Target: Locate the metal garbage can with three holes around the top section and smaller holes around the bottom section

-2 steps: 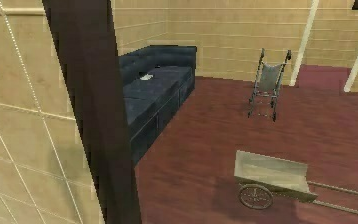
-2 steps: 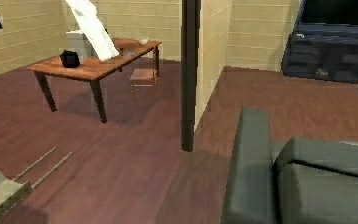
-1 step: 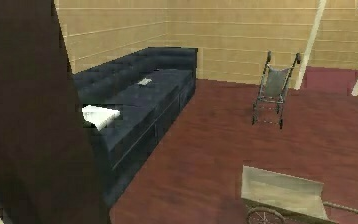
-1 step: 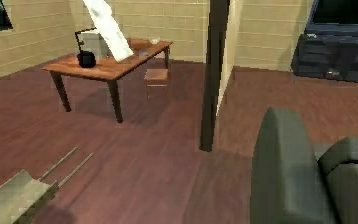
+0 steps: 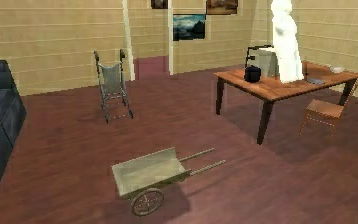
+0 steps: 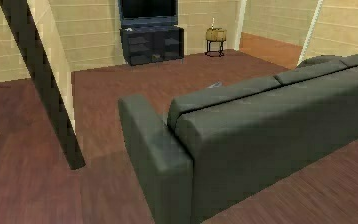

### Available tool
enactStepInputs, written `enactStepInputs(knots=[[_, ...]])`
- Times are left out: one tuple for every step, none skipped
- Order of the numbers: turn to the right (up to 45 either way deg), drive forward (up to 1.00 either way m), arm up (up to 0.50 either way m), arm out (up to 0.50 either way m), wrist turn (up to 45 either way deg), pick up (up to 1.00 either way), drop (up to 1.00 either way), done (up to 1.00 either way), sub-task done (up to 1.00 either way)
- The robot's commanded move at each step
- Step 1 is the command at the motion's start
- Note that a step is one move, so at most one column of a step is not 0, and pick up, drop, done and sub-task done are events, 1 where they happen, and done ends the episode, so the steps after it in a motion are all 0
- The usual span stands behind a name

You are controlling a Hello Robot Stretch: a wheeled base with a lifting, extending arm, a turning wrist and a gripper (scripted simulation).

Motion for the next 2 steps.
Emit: enactStepInputs(knots=[[18.0, 0.0, 0.0, 0.0, 0.0, 0.0, 0.0, 0.0, 0.0], [0.0, 0.2, 0.0, 0.0, 0.0, 0.0, 0.0, 0.0, 0.0]])
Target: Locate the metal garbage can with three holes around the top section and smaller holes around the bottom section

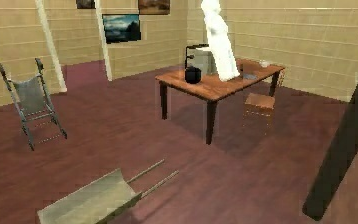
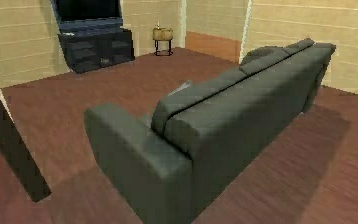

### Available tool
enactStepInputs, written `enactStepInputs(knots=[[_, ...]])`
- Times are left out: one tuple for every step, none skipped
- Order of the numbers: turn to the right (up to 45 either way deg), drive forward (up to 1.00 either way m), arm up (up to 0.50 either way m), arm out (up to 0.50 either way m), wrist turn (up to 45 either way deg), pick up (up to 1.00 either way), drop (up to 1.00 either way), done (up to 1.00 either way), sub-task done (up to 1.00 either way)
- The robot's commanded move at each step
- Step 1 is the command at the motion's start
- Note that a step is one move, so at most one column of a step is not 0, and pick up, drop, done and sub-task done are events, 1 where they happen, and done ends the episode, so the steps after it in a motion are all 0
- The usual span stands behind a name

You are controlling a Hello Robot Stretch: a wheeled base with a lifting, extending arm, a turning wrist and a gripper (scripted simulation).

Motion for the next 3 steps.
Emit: enactStepInputs(knots=[[-45.0, 0.0, 0.0, 0.0, 0.0, 0.0, 0.0, 0.0, 0.0], [-30.0, 0.0, 0.0, 0.0, 0.0, 0.0, 0.0, 0.0, 0.0], [0.0, 0.5, 0.0, 0.0, 0.0, 0.0, 0.0, 0.0, 0.0]])
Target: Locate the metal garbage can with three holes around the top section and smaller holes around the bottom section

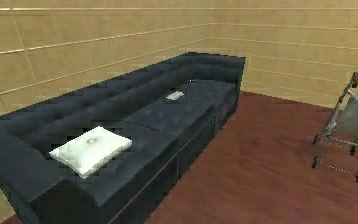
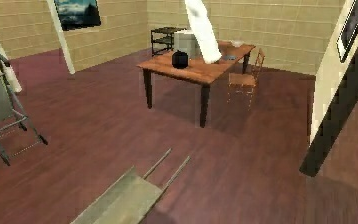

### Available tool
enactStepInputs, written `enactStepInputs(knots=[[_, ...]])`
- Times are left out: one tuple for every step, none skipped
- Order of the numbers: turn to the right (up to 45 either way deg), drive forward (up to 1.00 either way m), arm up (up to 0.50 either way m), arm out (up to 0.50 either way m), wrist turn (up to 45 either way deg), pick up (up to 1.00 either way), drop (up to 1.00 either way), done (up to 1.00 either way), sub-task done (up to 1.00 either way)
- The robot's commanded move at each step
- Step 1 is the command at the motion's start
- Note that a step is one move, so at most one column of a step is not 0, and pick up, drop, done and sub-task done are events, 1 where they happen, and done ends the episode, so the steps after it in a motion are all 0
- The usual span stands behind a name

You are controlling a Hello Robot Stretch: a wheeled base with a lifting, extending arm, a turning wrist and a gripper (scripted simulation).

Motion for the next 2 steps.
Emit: enactStepInputs(knots=[[-9.0, 0.0, 0.0, 0.0, 0.0, 0.0, 0.0, 0.0, 0.0], [-3.0, 0.0, 0.0, 0.0, 0.0, 0.0, 0.0, 0.0, 0.0]])
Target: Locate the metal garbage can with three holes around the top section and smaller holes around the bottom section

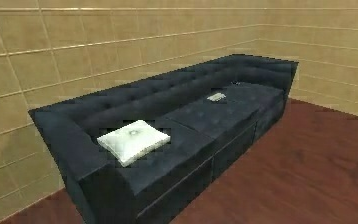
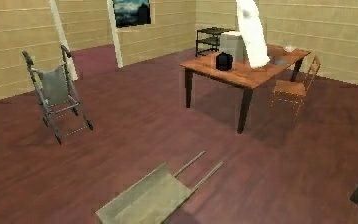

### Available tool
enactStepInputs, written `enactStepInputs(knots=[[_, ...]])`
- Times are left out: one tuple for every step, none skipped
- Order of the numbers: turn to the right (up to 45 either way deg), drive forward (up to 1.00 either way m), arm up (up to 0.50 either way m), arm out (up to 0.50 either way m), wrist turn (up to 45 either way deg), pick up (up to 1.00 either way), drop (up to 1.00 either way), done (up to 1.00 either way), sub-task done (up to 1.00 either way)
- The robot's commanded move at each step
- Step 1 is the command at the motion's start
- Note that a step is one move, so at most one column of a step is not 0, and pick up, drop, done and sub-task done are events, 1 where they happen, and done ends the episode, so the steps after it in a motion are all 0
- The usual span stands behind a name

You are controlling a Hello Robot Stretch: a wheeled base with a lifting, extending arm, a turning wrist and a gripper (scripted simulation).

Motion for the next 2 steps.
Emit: enactStepInputs(knots=[[0.0, 0.45, 0.0, 0.0, 0.0, 0.0, 0.0, 0.0, 0.0], [42.0, 0.0, 0.0, 0.0, 0.0, 0.0, 0.0, 0.0, 0.0]])
